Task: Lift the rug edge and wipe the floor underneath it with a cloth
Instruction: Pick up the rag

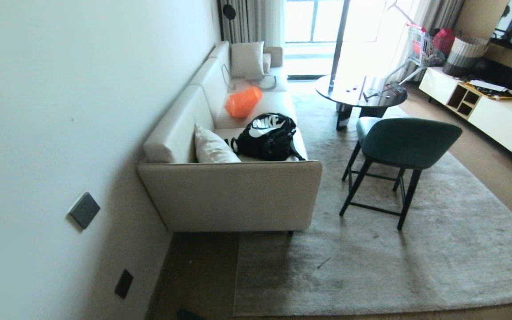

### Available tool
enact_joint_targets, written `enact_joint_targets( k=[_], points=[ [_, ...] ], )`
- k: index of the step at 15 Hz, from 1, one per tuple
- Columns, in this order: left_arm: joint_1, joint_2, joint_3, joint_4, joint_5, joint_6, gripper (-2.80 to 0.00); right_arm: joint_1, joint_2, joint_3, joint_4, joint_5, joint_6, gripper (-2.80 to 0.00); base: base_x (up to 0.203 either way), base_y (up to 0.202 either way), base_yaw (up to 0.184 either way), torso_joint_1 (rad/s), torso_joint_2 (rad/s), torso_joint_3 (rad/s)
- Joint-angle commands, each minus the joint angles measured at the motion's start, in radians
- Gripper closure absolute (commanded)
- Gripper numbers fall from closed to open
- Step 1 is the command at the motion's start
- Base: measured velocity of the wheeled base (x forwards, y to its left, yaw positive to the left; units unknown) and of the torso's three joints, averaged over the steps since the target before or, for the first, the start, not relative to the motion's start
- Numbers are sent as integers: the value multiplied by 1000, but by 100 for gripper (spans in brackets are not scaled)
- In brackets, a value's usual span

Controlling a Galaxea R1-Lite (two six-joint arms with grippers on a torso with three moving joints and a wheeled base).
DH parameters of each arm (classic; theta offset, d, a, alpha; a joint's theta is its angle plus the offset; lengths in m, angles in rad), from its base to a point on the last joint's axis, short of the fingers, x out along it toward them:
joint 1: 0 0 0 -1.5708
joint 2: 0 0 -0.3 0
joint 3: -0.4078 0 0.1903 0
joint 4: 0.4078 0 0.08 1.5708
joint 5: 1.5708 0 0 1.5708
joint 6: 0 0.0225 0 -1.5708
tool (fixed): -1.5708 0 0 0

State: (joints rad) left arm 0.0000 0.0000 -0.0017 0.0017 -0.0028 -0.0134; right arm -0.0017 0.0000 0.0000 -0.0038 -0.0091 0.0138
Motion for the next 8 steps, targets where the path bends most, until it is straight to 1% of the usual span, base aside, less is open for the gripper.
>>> enact_joint_targets(
  k=[1, 8],
  points=[
    [0, 0, 0, 0, 0, 0, 0, 0, 2, 0, -1, 0, 0, 0, 0, 0, 0, -136, 315, 185],
    [0, 0, 0, 0, 0, 0, 0, 0, 2, 0, -1, 0, 0, 0, 0, 0, 0, -135, 346, 214]
  ],
)
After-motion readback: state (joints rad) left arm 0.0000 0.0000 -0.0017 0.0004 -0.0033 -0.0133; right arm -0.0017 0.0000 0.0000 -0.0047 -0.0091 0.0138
